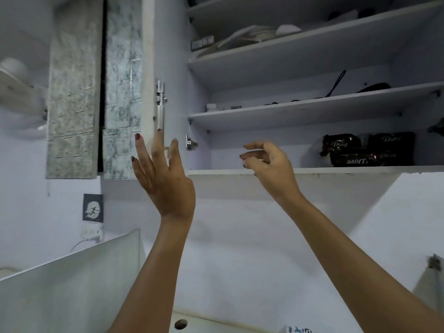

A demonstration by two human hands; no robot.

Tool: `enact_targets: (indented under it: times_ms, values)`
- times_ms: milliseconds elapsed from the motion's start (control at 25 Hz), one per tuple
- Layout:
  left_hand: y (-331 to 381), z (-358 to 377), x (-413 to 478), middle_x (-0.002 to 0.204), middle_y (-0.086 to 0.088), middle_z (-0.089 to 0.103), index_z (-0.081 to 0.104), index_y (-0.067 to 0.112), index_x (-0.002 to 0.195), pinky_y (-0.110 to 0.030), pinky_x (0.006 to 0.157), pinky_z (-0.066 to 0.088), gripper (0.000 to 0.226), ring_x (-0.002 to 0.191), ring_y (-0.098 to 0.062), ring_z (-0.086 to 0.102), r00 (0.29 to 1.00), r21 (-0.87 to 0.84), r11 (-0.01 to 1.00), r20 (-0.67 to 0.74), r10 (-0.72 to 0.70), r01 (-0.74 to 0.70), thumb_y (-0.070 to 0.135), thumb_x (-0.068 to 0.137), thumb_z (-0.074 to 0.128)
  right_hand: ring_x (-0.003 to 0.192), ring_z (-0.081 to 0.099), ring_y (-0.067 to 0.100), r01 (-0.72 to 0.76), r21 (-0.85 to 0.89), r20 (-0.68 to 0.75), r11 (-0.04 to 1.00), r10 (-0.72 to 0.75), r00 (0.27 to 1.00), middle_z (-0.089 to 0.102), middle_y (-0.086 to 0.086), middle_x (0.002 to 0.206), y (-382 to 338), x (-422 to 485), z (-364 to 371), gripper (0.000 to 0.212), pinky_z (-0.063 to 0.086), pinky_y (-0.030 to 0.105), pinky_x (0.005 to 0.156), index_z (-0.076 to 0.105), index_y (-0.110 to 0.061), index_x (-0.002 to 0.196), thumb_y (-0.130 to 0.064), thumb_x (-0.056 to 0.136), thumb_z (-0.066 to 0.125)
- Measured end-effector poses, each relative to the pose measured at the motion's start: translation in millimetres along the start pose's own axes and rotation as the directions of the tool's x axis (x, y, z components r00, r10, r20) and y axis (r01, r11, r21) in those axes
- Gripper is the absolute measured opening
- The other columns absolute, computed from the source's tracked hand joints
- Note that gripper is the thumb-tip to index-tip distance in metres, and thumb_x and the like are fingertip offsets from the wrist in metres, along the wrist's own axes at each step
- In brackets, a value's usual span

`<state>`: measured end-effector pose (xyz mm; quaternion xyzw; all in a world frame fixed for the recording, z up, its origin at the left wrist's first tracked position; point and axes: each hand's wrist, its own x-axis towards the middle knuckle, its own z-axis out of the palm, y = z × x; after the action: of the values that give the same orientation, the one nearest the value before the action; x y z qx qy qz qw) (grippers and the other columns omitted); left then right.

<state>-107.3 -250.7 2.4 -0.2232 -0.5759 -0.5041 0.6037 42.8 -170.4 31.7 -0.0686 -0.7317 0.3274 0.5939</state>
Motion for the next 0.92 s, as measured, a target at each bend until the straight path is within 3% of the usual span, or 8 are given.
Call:
enact_targets:
  times_ms: [120, 240, 400, 560, 720, 920]
  values:
    - [-7.1, -4.0, 0.9, 0.142, -0.010, 0.045, 0.055, 0.011, 0.120, -0.052, 0.113, 0.019, 0.055, 0.139, -0.036, 0.023, 0.993, -0.017, 0.997, 0.091, 0.072, -0.070, -0.010, 0.071, 0.046, 0.093, 0.062, 0.014, 0.032, -0.024, 0.004, 0.999, -0.032, 0.999, 0.067, -0.002, 0.098, -5.9, -3.0, -2.2, 0.019, 0.050, 0.021, 0.071, 0.057, -0.023, 0.098, -0.012, 0.082, 0.057]
    - [7.1, 5.9, -5.9, 0.138, -0.012, 0.049, 0.051, 0.012, 0.126, -0.055, 0.109, 0.032, 0.056, 0.135, -0.034, 0.034, 0.937, -0.273, 0.951, 0.269, 0.221, -0.146, 0.003, 0.070, 0.053, 0.087, 0.061, 0.007, 0.041, -0.083, -0.004, 0.996, -0.041, 0.999, 0.067, -0.003, 0.096, -3.1, -1.8, -13.8, 0.018, 0.046, 0.015, 0.066, 0.058, -0.022, 0.099, -0.014, 0.082, 0.060]
    - [46.3, 33.7, -19.3, 0.141, -0.010, 0.046, 0.041, 0.012, 0.134, -0.042, 0.110, 0.035, 0.060, 0.134, -0.027, 0.038, 0.858, -0.602, 0.796, 0.442, 0.261, 0.068, 0.013, 0.075, 0.055, 0.085, 0.061, 0.008, 0.037, -0.175, -0.048, 0.984, -0.046, 0.998, 0.066, -0.001, 0.097, 13.6, 4.4, -43.9, 0.019, 0.046, 0.015, 0.066, 0.059, -0.018, 0.101, -0.014, 0.082, 0.060]
    - [83.3, 66.5, -26.2, 0.143, -0.005, 0.042, 0.041, 0.014, 0.134, -0.011, 0.101, 0.023, 0.058, 0.134, -0.018, 0.034, 0.817, -0.686, 0.677, 0.534, 0.218, 0.267, 0.005, 0.080, 0.062, 0.083, 0.061, 0.009, 0.004, -0.288, -0.089, 0.958, -0.031, 0.996, 0.066, 0.000, 0.097, 35.9, 18.0, -80.2, 0.021, 0.047, 0.016, 0.066, 0.060, -0.017, 0.103, -0.013, 0.082, 0.059]
    - [123.8, 107.5, -37.1, 0.143, 0.000, 0.039, 0.041, 0.019, 0.133, -0.014, 0.098, 0.027, 0.056, 0.132, -0.014, 0.036, 0.758, -0.723, 0.545, 0.613, 0.221, 0.425, 0.007, 0.082, 0.060, 0.092, 0.062, 0.016, -0.035, -0.398, -0.189, 0.917, -0.045, 0.981, 0.067, 0.002, 0.098, 67.2, 40.8, -126.5, 0.022, 0.047, 0.022, 0.077, 0.061, -0.016, 0.102, -0.011, 0.081, 0.058]
    - [168.2, 157.1, -64.3, 0.142, 0.002, 0.041, 0.044, 0.020, 0.131, -0.014, 0.099, 0.027, 0.054, 0.130, -0.012, 0.037, 0.752, -0.773, 0.442, 0.599, 0.274, 0.455, 0.006, 0.081, 0.060, 0.092, 0.063, 0.021, -0.054, -0.511, -0.304, 0.858, -0.122, 0.945, 0.067, 0.007, 0.095, 109.3, 72.6, -186.2, 0.019, 0.048, 0.023, 0.080, 0.062, -0.010, 0.098, -0.007, 0.079, 0.059]
